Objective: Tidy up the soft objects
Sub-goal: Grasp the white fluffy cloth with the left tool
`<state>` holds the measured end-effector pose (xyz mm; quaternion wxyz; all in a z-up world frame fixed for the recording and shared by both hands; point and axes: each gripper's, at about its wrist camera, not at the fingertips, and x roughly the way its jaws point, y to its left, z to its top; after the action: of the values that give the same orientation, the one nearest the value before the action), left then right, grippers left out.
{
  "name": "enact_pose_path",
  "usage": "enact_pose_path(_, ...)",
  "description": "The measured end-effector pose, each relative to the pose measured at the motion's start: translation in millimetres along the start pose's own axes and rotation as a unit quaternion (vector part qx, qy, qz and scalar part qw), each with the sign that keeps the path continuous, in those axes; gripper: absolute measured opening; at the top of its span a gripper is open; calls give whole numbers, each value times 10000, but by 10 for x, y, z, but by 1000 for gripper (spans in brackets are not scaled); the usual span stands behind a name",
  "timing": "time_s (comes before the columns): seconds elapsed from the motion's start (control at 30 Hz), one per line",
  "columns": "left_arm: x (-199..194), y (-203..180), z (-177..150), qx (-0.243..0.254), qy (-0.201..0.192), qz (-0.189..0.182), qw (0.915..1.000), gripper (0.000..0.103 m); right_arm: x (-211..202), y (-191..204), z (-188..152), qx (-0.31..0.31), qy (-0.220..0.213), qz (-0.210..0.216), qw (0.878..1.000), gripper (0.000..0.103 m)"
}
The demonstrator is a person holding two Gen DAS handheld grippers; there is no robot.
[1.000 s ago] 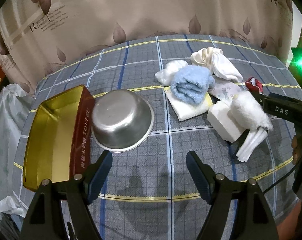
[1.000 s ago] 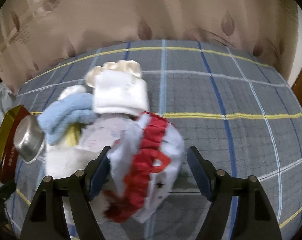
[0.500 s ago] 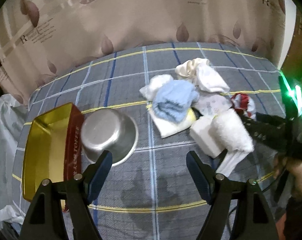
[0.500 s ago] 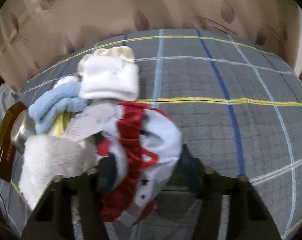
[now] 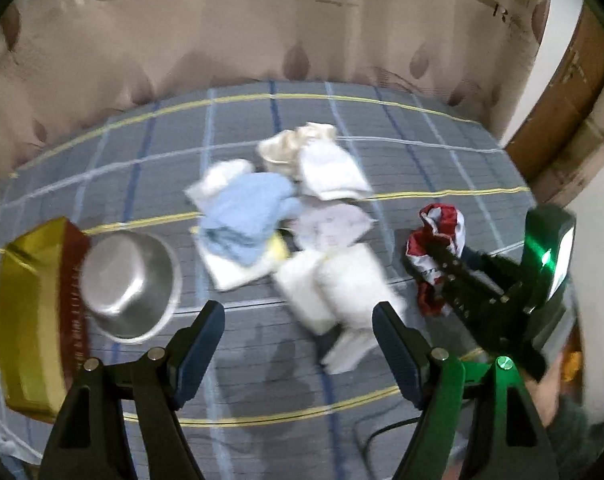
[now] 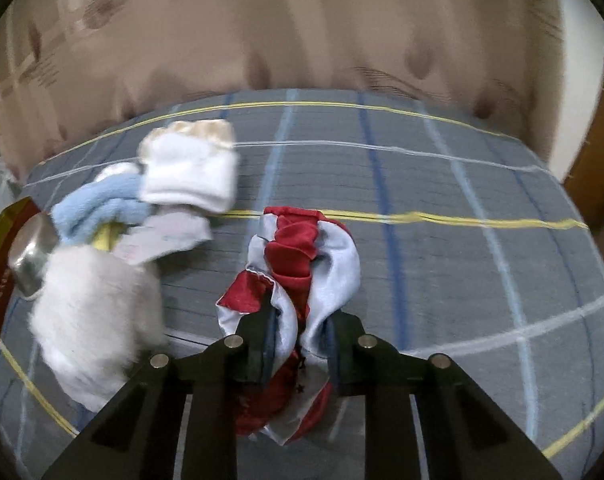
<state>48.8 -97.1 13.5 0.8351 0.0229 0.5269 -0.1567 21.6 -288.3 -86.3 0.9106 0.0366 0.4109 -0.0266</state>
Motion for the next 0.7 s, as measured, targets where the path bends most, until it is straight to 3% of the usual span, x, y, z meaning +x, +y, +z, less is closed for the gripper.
enact_pose_path(0.13, 119, -119, 141, -51, 149, -136, 9998, 78, 79, -154, -88, 262, 32, -26, 9996, 19)
enact_pose_path(0.27, 284, -207, 207, -185, 446, -371, 9981, 78, 111, -74, -72, 113, -35, -109, 9999, 19)
enact_pose_path(0.7, 710, -117, 281, -837, 858, -311, 9923, 78, 144, -85, -96, 251, -61, 42, 9997, 22)
